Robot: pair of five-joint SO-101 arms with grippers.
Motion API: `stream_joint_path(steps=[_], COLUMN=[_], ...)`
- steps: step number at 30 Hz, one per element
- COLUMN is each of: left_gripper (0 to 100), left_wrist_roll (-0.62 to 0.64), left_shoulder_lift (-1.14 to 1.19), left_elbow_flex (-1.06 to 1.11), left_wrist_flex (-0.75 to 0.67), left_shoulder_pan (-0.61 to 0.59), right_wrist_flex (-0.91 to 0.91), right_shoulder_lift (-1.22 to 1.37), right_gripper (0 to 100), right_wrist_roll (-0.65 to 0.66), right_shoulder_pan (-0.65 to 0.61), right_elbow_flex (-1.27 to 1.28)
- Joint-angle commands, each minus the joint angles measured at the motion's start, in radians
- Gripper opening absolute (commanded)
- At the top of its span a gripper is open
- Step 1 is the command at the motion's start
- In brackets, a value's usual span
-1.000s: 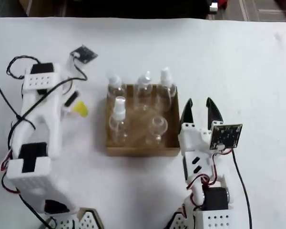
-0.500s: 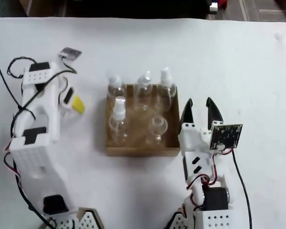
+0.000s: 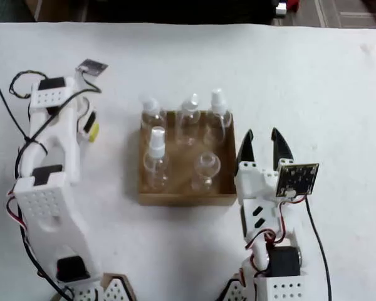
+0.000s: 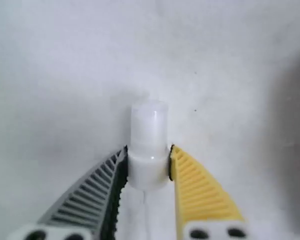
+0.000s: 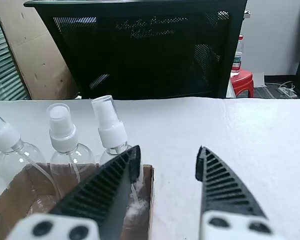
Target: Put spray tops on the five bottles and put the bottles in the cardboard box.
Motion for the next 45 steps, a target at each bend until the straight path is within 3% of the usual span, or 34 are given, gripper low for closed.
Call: stream_joint_path(steps=[1, 9, 14, 22, 35, 40, 45], left_gripper=[3, 2, 2, 2, 2, 2, 2], left_wrist_roll=[0.003, 0.015, 0.081, 0.081, 0.087, 0.229, 0.29], left_shoulder_lift=[-0.008, -0.084, -0.312, -0.858, -1.583, -1.807, -2.014], left_elbow_flex=[-0.114, -0.399, -0.368, -0.069, 0.341, 0.54, 0.747], left_wrist_flex=[0.077, 0.436, 0.427, 0.417, 0.132, -0.011, -0.181], left_shoulder_pan=[0.008, 0.097, 0.111, 0.173, 0.206, 0.222, 0.223], right_wrist_flex=[-0.025, -0.025, -0.022, -0.021, -0.021, -0.021, -0.021], right_shoulder_lift=[-0.007, -0.007, -0.007, -0.007, -0.007, -0.007, -0.007], right_gripper=[15.9, 15.9, 15.9, 15.9, 15.9, 15.9, 15.9], right_wrist_roll=[0.014, 0.014, 0.014, 0.014, 0.014, 0.014, 0.014], right_shoulder_pan=[0.002, 0.002, 0.002, 0.001, 0.001, 0.001, 0.001], right_elbow_flex=[-0.006, -0.005, -0.005, -0.005, -0.005, -0.005, -0.005])
